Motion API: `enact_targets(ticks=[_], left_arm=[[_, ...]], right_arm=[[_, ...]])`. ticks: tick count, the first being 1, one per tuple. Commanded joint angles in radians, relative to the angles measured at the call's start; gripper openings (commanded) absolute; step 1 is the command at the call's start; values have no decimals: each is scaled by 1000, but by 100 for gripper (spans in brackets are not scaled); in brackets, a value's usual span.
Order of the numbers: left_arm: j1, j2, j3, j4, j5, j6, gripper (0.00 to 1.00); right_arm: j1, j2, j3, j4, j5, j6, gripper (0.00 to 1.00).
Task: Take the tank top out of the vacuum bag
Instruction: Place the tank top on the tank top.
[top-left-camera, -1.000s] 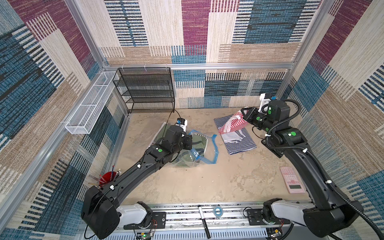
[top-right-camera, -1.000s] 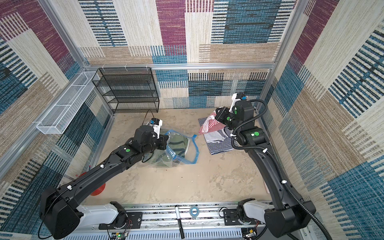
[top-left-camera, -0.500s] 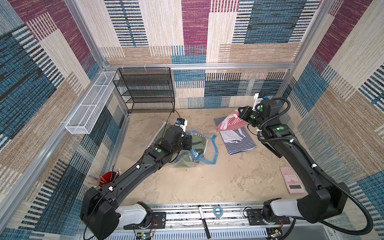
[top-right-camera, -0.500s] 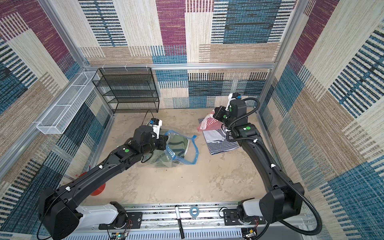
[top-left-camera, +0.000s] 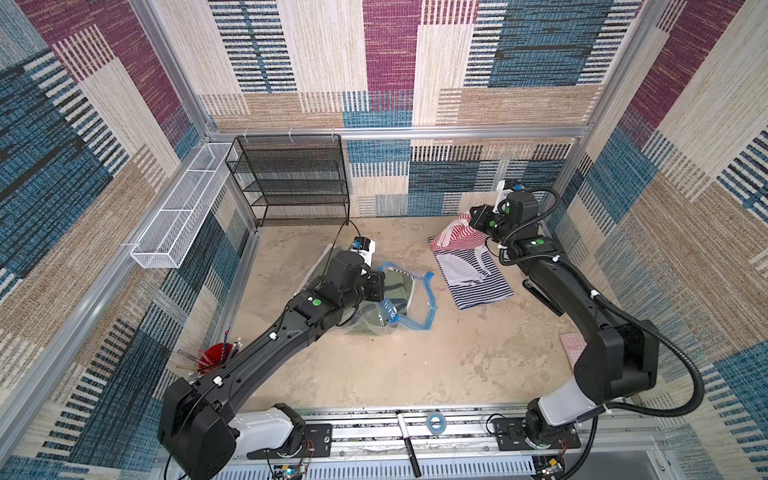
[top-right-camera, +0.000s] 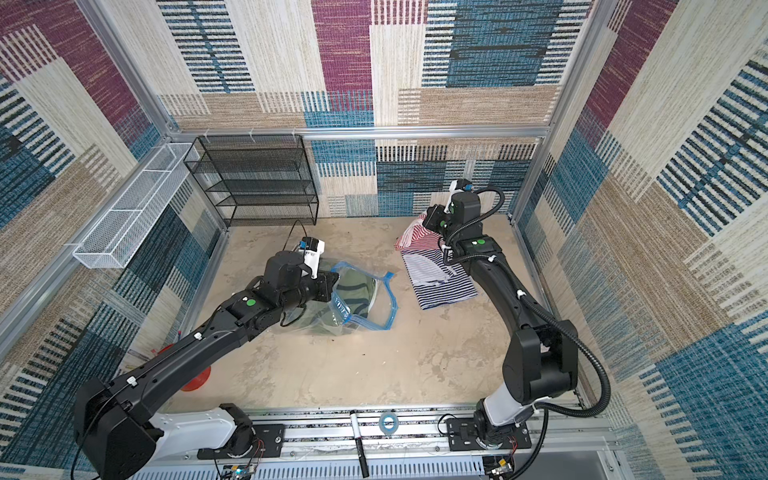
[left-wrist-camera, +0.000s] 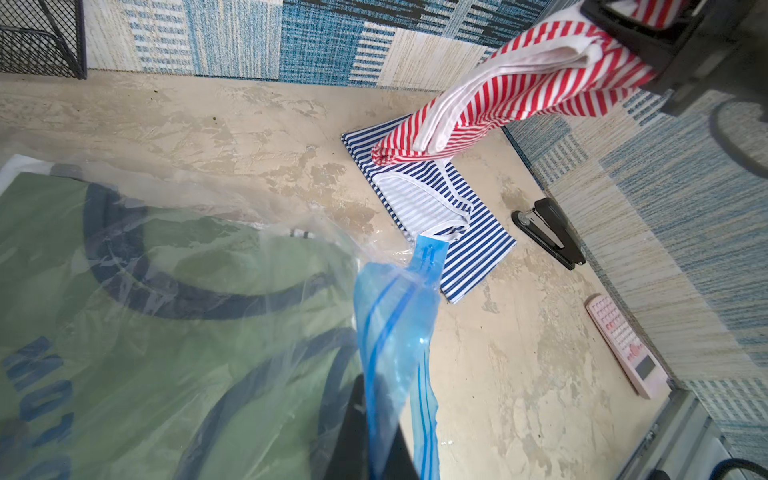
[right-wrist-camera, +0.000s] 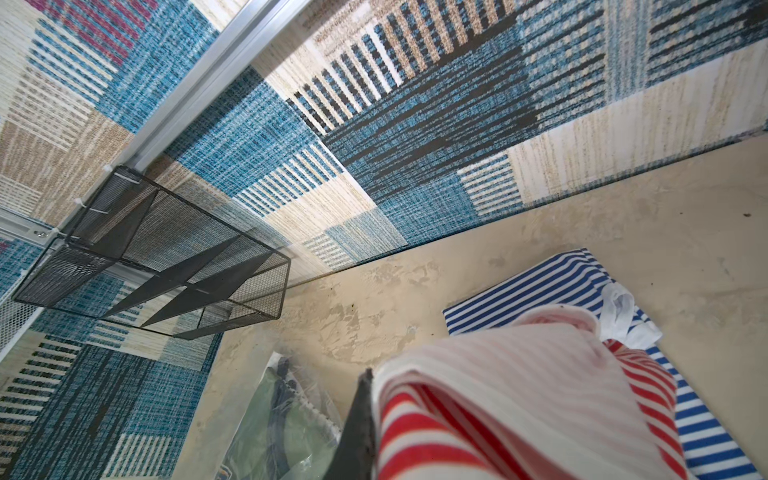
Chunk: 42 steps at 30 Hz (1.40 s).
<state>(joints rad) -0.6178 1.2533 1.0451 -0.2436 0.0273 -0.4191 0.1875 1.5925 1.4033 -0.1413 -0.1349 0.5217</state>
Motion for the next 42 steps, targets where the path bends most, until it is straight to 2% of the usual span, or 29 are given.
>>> enact_targets(ticks=[1,6,23,35,42], left_arm=[[1,-13,-16,52,55,13,0],[1,-20,-48,99,94,40,0],[1,-11,-39,58,43,62,0],[1,-37,-61,72,76,65,0],[2,-62,-77,84,100,68,0]], right_arm=[[-9,47,34,99,-35,-32,0],[-22,133,92,134,-50,-62,0],[-48,428,444,28,-75,-103,0],[-48,349,211,89,-32,-53,0],[-48,325,155,56,25,6,0]])
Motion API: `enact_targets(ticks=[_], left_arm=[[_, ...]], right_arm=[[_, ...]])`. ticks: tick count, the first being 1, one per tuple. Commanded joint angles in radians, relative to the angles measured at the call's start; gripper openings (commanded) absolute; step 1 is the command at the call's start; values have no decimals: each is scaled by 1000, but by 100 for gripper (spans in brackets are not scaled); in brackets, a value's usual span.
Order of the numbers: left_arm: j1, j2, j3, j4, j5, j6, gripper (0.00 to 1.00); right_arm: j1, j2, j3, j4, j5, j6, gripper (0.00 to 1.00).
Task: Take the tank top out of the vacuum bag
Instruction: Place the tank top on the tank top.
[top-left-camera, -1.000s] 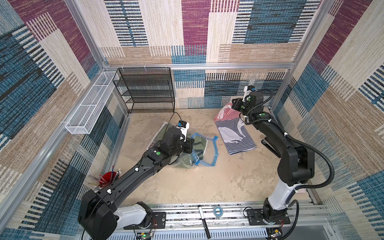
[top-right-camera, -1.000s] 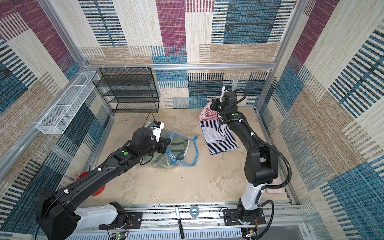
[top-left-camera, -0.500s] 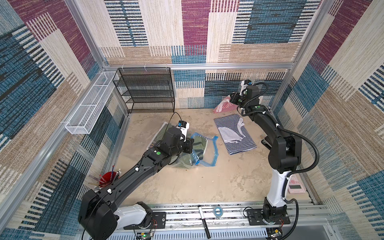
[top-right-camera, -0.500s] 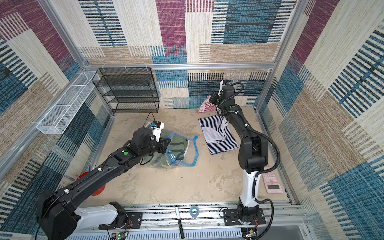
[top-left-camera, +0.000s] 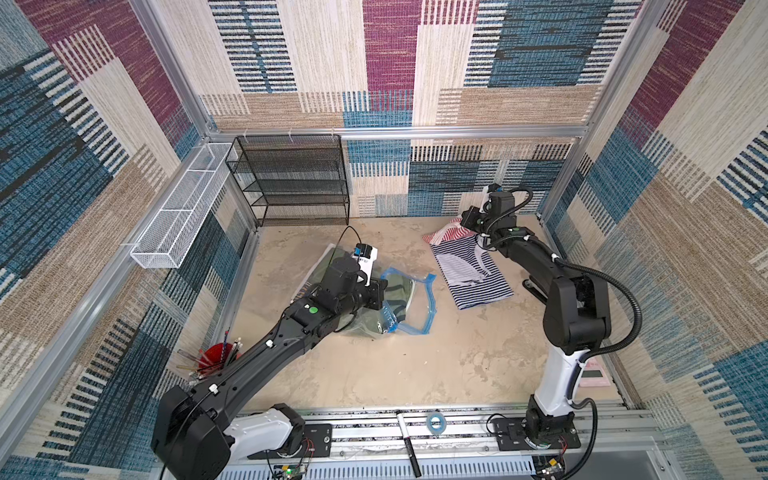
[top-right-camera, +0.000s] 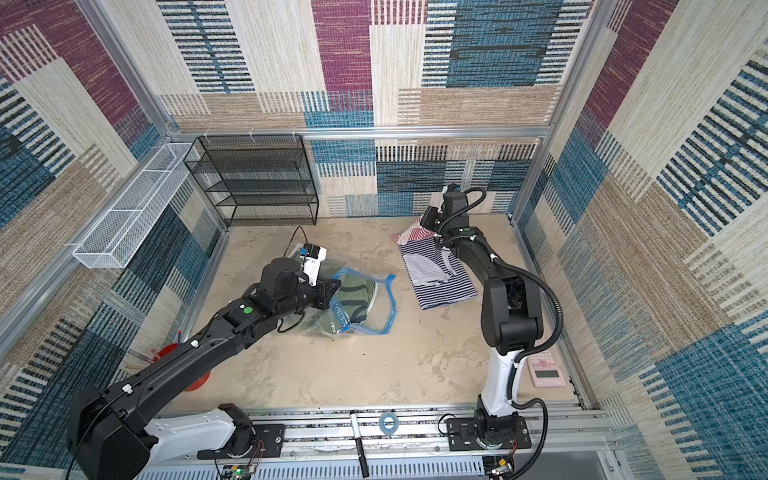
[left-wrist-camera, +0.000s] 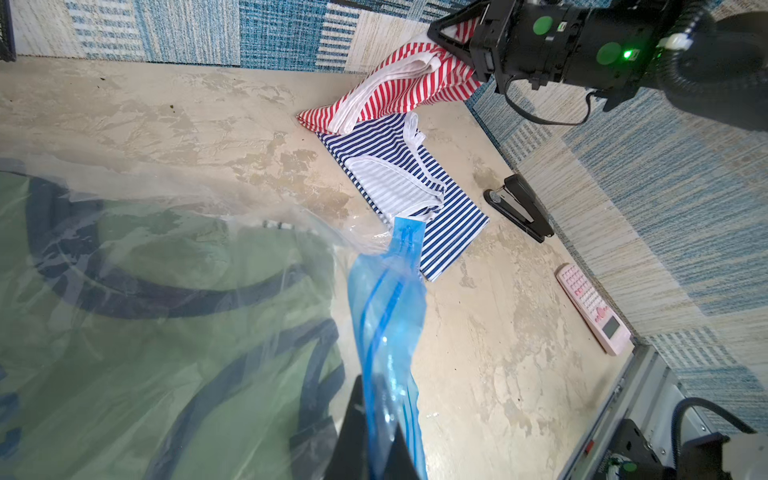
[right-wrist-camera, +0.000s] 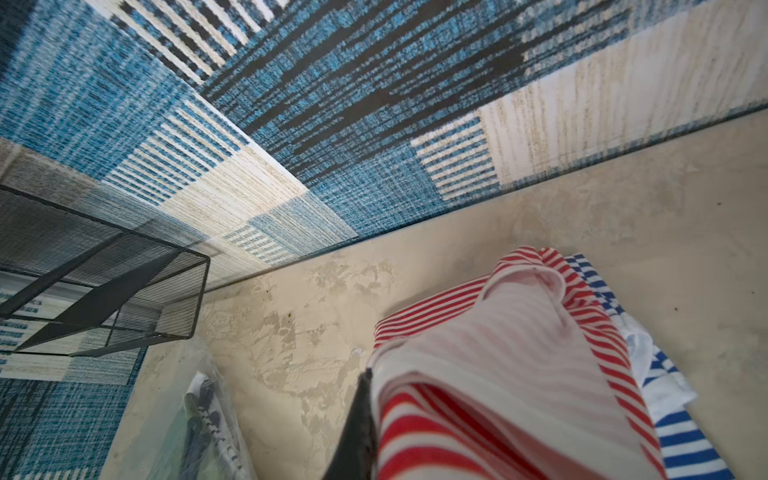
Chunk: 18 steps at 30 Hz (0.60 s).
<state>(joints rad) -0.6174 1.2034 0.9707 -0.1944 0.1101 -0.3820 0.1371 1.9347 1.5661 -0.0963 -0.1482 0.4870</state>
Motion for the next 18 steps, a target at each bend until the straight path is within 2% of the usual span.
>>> enact_targets(ticks=[1,11,18], left_arm=[[1,-14,-6,35,16,31,0],[1,-48,-32,17,6,44,0],[1,-60,-45,39,13,40,0]], right_arm=[[2,-21,-15,8,44,49,0],[2,-93,-142,30,104,100,0],[2,-141,-239,23,96,179,0]])
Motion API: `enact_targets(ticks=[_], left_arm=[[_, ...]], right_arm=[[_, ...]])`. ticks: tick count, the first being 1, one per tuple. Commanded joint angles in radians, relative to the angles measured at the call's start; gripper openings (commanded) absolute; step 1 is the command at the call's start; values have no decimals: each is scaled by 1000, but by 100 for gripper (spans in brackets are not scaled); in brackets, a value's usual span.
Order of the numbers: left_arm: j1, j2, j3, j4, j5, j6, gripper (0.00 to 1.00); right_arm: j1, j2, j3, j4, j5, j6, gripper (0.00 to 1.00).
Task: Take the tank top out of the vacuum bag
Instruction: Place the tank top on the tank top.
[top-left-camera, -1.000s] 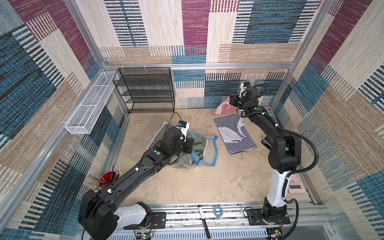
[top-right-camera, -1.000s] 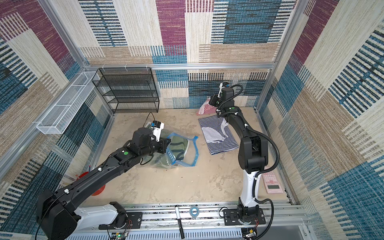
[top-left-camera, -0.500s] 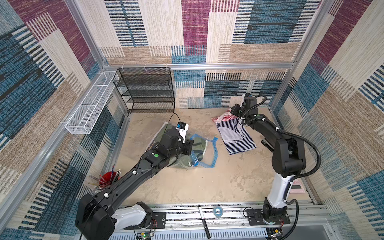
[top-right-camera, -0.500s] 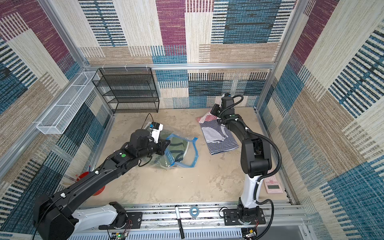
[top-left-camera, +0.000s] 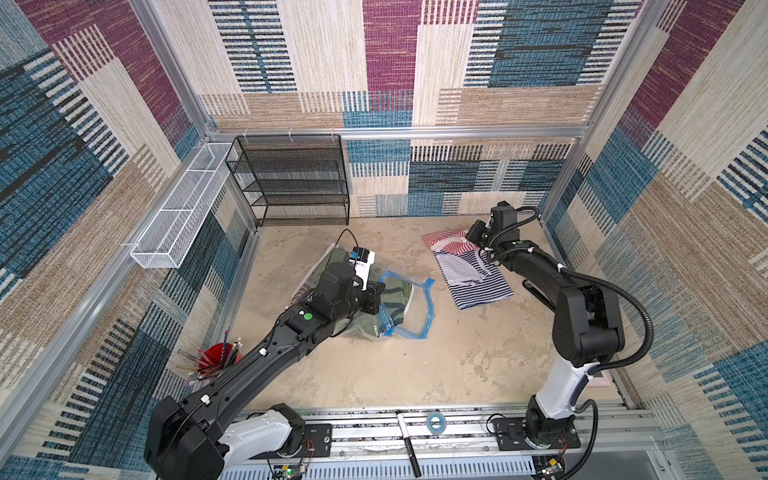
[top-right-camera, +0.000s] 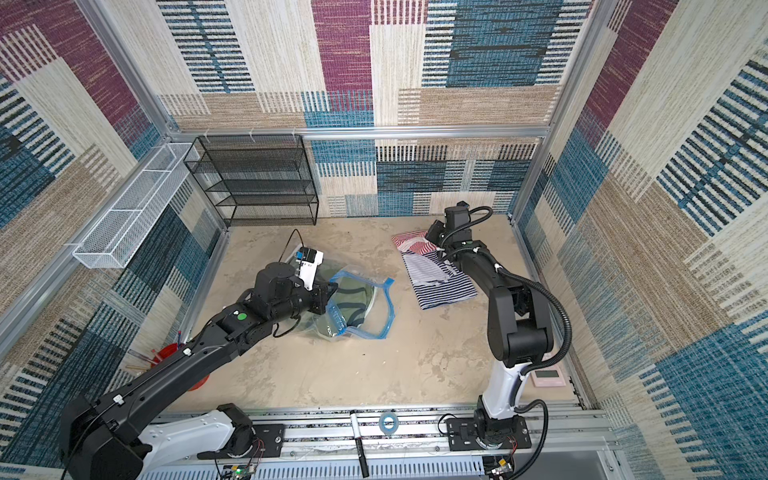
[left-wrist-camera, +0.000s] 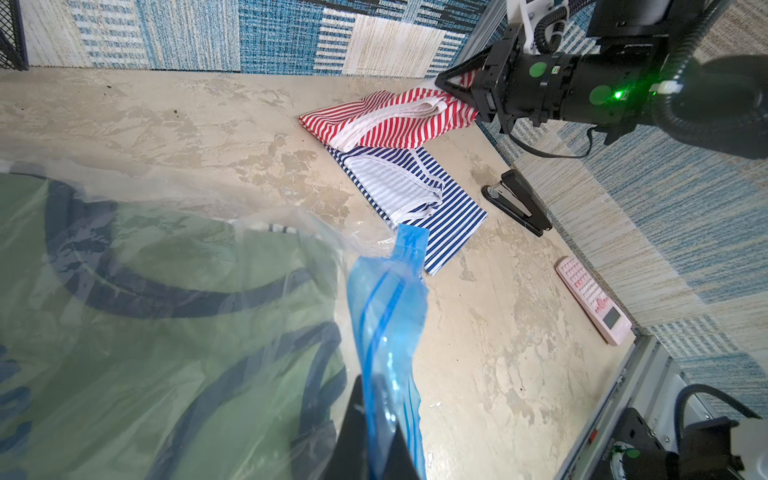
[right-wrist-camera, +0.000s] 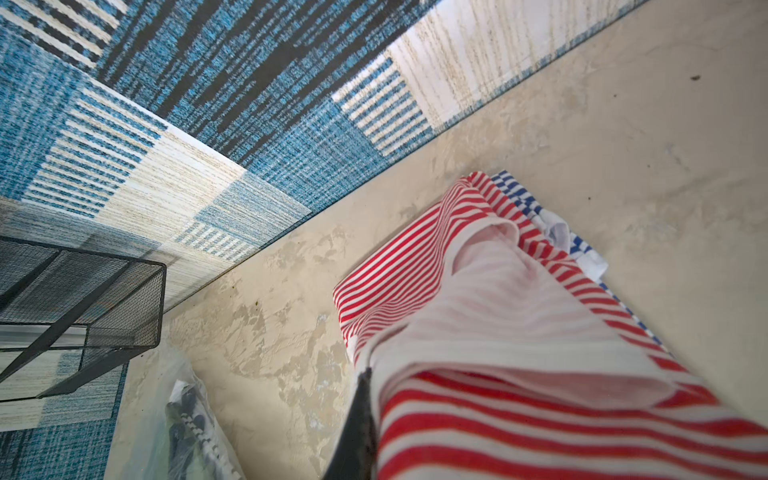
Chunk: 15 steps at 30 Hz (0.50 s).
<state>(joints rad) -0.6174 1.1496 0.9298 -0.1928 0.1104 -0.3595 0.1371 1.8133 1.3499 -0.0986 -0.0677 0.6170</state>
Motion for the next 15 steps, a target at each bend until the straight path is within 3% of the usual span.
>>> enact_targets(ticks=[1,15], left_arm=[[1,-5,-5,37,16,16,0],[1,-131,-97,45,-7,10,0]], right_arm=[[2,-30,-37,22,14,60,0],[4,-60,-37,-190,-89,207,0]])
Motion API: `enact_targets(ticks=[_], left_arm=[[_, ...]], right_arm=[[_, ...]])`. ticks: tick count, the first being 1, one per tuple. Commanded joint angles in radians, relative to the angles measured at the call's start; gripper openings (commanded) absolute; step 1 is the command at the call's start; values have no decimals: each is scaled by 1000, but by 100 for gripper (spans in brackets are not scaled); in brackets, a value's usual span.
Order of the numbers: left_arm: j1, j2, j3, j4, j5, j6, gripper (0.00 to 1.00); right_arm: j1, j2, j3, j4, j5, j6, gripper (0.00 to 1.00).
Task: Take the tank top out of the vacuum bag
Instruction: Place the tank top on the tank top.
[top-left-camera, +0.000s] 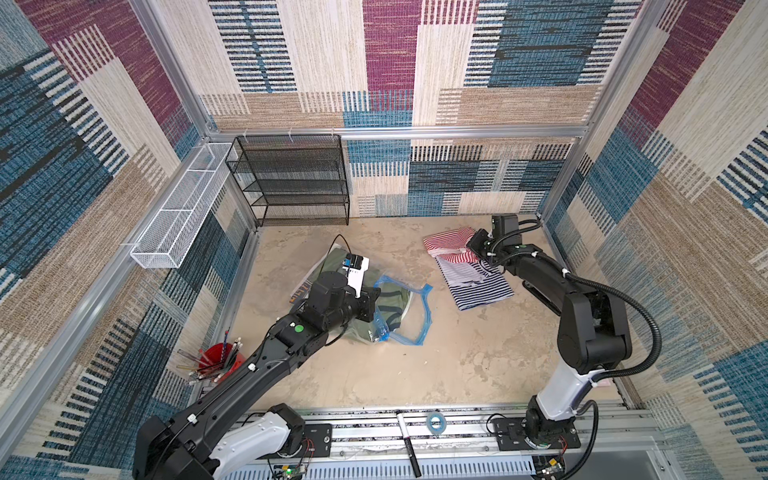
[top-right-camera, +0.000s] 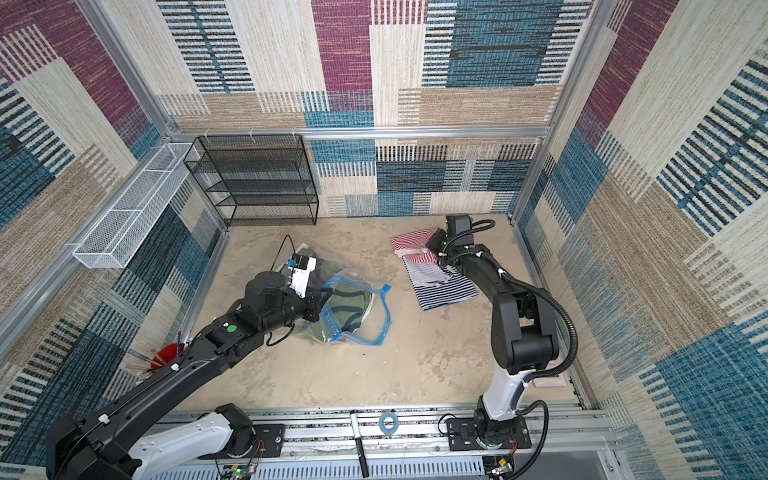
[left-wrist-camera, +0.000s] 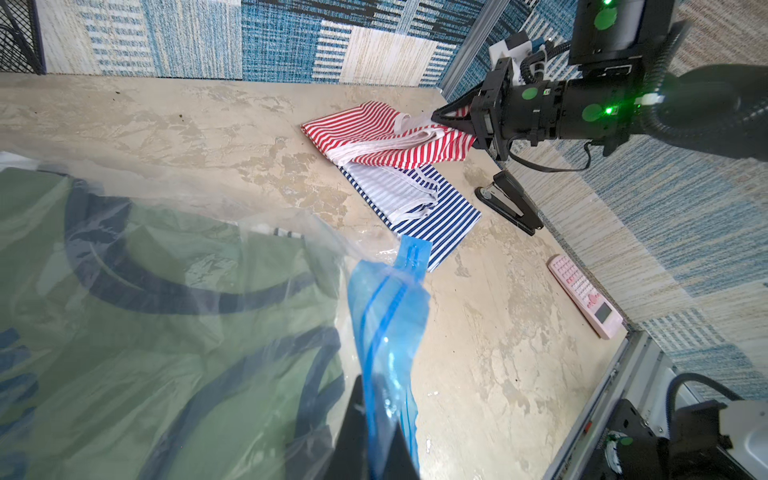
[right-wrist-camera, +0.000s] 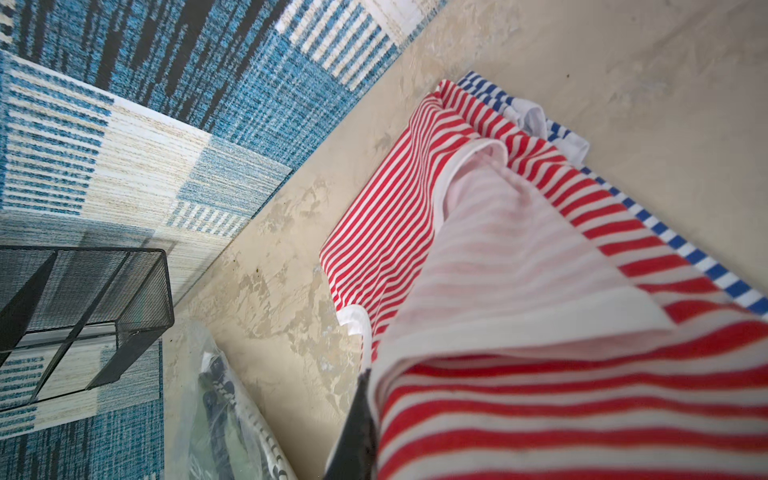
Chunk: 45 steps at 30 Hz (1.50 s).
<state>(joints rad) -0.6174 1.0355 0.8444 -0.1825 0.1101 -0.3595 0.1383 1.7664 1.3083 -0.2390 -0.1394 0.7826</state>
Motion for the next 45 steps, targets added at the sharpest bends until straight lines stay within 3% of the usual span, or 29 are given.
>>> enact_targets(ticks=[1,8,15,25,32,38,43,45], left_arm=[[1,-21,-16,35,-5,8,0],[1,-40,-35,46,0,-1,0],[1,-41,-33,27,-1,1,0],[1,-9,23,-30,28,-16,0],[1,-5,45,-79,40,-24,0],[0,7,37,-66,56,-30,0],[0,24,38,-63,62,-31,0],[1,30,38,-57,63,-33,0]], right_arm=[[3,-12,11,-66,-9,45,0],[3,-33,-9,-135,46,58,3],[3,-72,-163,-59,4,62,19],[3,-181,-288,-62,30,49,28],[2,-287,-360,-112,120,19,33],[-16,-340,-393,-181,259,-29,48],[-137,-430,-498,-46,131,-110,72],[-181,-428,-509,-33,117,-129,75]])
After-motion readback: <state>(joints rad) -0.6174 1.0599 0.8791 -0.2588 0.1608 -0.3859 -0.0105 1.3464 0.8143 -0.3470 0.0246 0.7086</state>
